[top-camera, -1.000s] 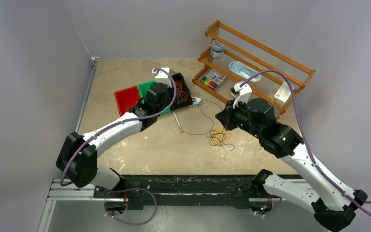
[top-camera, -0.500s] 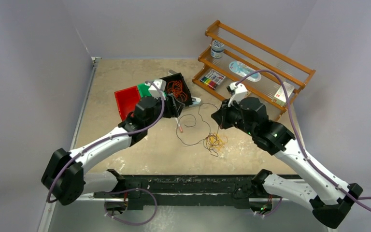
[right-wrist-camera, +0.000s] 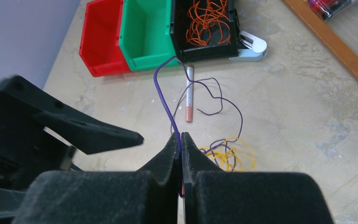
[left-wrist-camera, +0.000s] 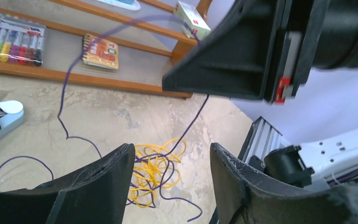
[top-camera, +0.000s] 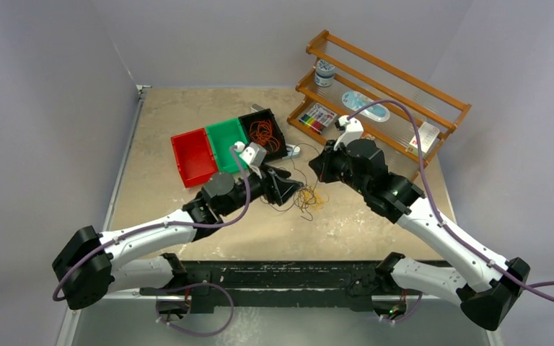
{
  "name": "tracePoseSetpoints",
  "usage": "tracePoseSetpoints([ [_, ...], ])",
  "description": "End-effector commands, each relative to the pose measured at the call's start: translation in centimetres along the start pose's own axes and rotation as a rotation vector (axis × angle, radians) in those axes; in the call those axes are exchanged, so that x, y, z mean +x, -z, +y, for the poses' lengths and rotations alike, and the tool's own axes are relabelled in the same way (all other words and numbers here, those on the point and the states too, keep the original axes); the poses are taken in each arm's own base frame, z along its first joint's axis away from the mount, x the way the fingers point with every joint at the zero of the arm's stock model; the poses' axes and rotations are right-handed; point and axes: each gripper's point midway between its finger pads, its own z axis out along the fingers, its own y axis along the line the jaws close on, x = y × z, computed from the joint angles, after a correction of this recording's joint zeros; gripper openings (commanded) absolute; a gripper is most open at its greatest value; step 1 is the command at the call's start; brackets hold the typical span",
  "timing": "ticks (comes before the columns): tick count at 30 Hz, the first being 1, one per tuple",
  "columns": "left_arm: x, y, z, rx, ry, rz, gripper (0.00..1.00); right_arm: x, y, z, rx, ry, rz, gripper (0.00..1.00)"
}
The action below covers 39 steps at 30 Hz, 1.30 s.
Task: Untangle the cables
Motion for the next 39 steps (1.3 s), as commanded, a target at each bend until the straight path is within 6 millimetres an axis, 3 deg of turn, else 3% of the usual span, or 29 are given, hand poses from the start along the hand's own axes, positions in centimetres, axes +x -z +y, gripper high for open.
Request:
tracePoseSetpoints([
  [1,-0.9,0.2,-2.3,0.128,-0.076,-0.118,0.61,-2.7,0.2,1.3,-0.047,-0.037,-0.098,0.0],
  [11,1.8,-2.9,-4.2,0.154,-0.282,-0.106,0.62,-2.8,-0.2,2.6,-0.115,-0.032,-0.089,0.0],
  [15,2.8,-4.7,-2.3,0.077,-0.319,-0.114,0.59,-3.2,0.1,3.3,-0.149,-0.027,-0.1,0.0],
  [19,4.6,-6.6,-0.5,0.02,-0.342,-0.097,0.51,-3.9,0.7,4.0,-0.189,0.006,-0.111,0.0],
  [24,6.7,-8.8,-0.2,0.041,-0.313,-0.08,0.41,-5.4,2.0,5.0,-0.225,0.044,-0.143,0.0],
  [27,9.1,-9.6,-0.2,0.08,-0.292,-0.024,0.31,-7.0,3.2,5.8,-0.255,0.065,-0.188,0.0],
  [33,12.0,-9.0,-0.2,0.117,-0.224,0.033,0.27,-11.1,5.8,5.9,-0.219,0.102,-0.302,0.0],
  [39,11.8,-6.4,1.2,0.032,-0.195,0.039,0.36,-14.0,7.4,3.9,-0.098,0.144,-0.419,0.0],
])
